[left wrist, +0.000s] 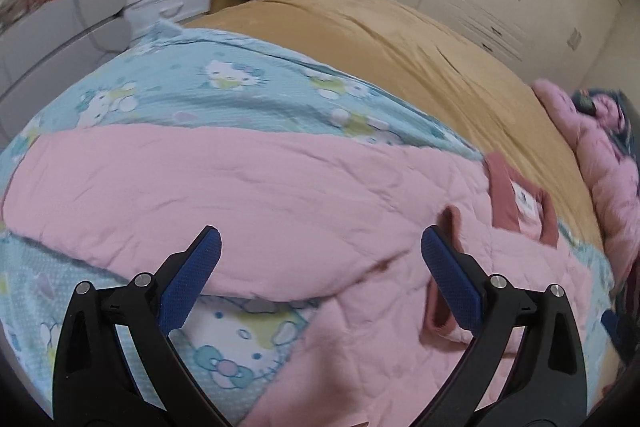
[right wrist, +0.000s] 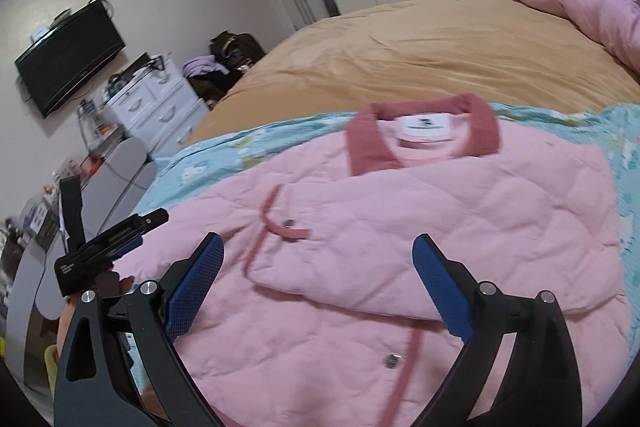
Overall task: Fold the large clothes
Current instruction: 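Move the left tool to the other sleeve cuff and grasp it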
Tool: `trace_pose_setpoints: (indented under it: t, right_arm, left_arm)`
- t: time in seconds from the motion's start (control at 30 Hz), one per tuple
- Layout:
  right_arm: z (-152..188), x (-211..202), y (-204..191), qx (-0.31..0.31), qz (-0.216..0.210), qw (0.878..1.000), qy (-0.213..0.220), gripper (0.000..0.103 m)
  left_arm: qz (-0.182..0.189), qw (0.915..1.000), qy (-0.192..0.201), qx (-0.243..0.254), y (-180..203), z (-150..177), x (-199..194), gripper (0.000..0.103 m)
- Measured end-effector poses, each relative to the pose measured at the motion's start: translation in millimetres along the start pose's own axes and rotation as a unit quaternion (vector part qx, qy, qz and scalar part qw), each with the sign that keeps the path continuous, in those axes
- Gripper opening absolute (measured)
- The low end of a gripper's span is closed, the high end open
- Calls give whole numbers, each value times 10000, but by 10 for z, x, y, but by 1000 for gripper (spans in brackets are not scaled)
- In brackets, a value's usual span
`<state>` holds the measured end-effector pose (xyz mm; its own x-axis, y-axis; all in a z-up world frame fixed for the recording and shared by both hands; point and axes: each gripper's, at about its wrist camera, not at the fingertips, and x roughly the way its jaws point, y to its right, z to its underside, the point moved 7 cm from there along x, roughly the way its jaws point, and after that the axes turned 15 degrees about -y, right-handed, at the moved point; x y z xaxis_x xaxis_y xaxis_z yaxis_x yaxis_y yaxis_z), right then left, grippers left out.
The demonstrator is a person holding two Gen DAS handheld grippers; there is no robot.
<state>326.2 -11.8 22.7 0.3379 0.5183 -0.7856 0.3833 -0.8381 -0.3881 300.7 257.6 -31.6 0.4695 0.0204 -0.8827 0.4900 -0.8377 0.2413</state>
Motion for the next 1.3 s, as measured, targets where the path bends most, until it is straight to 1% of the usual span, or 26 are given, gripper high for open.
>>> trace_pose_setpoints:
  t: [0.1, 0.2, 0.23, 0.4, 0.57, 0.7, 0.8, 0.93, 1.03, 1.13, 1.23, 1.3]
  right_arm:
    - [-43, 72, -221, -166, -84, 9998, -18, 95]
    - [-81, 160, -415, -323, -163, 9993, -57, 95]
    - [-96, 206, -496, -379, -201, 9990, -92, 95]
    - [-137, 385, -802, -648, -297, 9972, -213, 95]
    - [-155, 585, -1109, -971, -334, 9941, -361, 95]
    - [-155, 743, -1346, -1195, -403, 9908, -490, 95]
    - [-138, 863, -1524, -1354, -438, 9881, -577, 95]
    - [-123, 1006, -1745, -1568, -511, 9839, -686, 95]
    - [-121, 1104, -1890, -1667, -589, 9813, -756, 95]
    - [-117, 1191, -1990, -1752, -616, 9792, -820, 95]
    - [-106, 1302, -2104, -1878, -614, 9757, -945, 95]
    - [-95, 1369, -2179, -1993, -617, 9726, -1028, 95]
  left_arm:
    - [-144, 9998, 92, -141, -162, -38, -60, 94]
    - [-397, 9987, 185, -254, -353, -69, -102, 94]
    - [-481, 9979, 182, -387, -461, -82, -105, 94]
    - [-579, 9939, 215, -916, -868, -118, -157, 94]
    - [-647, 9873, 215, -1436, -1267, -127, -175, 94]
    - [-663, 9831, 204, -1694, -1474, -113, -178, 94]
    - [-755, 9800, 252, -1826, -1585, -100, -205, 94]
    - [-933, 9717, 348, -2142, -1828, -68, -255, 94]
    - [-839, 9658, 253, -2439, -2008, -29, -189, 94]
    - [-857, 9611, 228, -2615, -2128, 3, -189, 94]
    - [-796, 9556, 341, -2818, -2244, 32, -252, 94]
    - [-756, 9526, 341, -2928, -2316, 53, -253, 94]
